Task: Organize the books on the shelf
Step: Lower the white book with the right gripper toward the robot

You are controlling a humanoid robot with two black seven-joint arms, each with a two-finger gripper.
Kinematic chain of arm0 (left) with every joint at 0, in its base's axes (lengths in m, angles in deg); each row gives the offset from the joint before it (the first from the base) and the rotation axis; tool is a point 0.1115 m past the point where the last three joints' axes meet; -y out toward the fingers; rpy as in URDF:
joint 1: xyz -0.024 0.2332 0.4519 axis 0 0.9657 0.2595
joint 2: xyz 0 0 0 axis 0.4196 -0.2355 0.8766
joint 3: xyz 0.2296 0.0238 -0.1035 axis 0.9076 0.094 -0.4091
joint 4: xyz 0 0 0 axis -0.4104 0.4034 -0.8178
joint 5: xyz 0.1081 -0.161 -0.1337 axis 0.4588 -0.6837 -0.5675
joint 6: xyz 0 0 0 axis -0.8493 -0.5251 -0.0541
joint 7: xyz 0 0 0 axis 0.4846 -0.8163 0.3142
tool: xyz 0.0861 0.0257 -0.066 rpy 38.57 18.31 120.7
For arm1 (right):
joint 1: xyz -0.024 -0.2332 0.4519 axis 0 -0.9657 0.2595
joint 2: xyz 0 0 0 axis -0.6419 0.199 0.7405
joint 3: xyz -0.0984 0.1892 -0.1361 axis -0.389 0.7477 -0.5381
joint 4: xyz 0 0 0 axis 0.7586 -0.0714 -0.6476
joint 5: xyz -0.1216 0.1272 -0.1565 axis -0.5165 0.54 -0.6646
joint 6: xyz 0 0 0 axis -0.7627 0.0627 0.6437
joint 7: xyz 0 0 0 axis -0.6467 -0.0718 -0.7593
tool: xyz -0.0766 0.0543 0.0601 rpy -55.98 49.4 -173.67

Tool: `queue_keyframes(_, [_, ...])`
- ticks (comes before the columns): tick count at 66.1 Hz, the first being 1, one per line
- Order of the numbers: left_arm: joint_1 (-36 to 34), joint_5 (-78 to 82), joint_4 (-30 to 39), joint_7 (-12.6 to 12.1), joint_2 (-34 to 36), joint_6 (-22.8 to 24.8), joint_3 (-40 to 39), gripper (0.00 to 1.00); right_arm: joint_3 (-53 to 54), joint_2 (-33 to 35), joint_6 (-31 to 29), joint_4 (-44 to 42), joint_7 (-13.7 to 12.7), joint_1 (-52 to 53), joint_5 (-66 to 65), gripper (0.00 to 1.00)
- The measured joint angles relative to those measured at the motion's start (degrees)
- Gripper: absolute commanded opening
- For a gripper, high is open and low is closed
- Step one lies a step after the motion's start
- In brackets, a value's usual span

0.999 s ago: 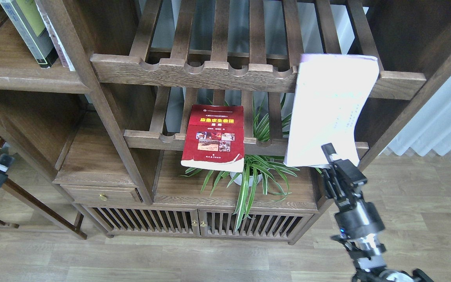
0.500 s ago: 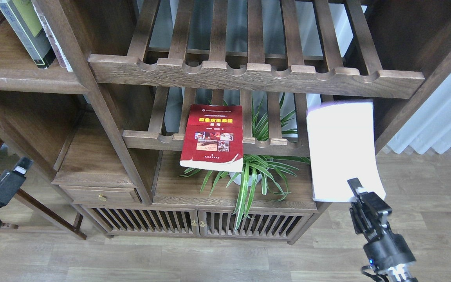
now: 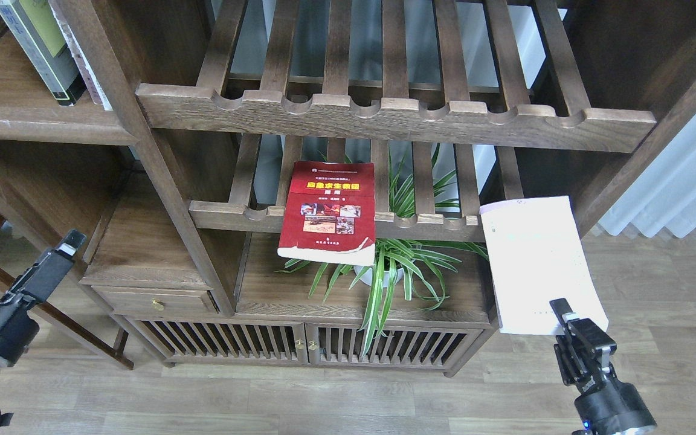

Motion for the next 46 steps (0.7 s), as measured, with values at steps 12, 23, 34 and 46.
queue_keyframes(12, [0.43, -0.13, -0.87, 0.12, -0.78, 0.00, 1.30, 1.00, -0.88, 0.45, 0.00, -2.10, -0.22, -1.19, -0.06, 0.04])
queue_keyframes(23, [-0.01, -0.16, -1.00, 0.08, -0.90, 0.00, 3.25, 1.00, -2.46, 0.79, 0.05, -4.46, -0.47, -1.68, -0.53, 0.04])
queue_keyframes(34, [0.41, -0.95, -1.25, -0.07, -0.90, 0.00, 5.00, 1.00, -4.58, 0.89, 0.05, -5.92, -0.57, -1.50, -0.83, 0.04])
queue_keyframes(46, [1.75, -5.03, -1.35, -0.10, -0.90, 0.00, 9.61, 1.00, -8.25, -0.81, 0.04, -6.79, -0.60, 1.63, -1.86, 0.04])
